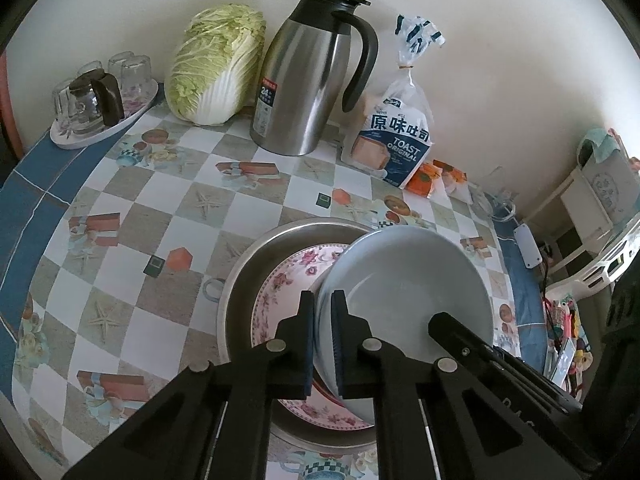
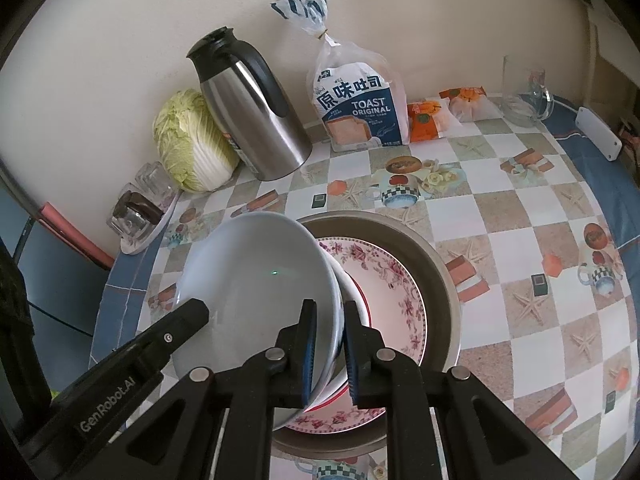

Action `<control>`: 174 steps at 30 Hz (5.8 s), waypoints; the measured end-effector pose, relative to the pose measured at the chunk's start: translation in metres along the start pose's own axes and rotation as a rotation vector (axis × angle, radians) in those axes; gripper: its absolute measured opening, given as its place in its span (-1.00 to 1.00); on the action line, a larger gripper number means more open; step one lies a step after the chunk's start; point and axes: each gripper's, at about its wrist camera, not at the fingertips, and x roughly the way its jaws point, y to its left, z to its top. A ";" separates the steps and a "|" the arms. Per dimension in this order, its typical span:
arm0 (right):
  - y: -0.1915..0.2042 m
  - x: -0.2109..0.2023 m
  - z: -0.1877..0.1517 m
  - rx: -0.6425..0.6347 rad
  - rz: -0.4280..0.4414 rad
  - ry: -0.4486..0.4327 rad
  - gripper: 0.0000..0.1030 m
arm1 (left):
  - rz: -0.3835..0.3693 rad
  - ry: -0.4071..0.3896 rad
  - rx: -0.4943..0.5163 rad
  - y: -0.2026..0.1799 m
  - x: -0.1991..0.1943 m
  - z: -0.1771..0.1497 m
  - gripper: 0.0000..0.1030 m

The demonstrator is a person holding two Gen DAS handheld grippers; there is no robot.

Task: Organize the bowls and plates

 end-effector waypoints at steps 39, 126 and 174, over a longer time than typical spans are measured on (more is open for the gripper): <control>-0.016 -0.023 0.009 0.061 0.064 -0.123 -0.77 | -0.017 -0.034 -0.054 0.012 -0.020 0.009 -0.90; -0.021 -0.039 -0.093 -0.155 -0.156 -0.051 1.00 | 0.328 0.049 0.199 0.039 -0.040 -0.086 0.76; -0.025 -0.030 -0.095 -0.158 -0.172 -0.013 1.00 | 0.335 0.062 0.196 0.041 -0.038 -0.087 0.76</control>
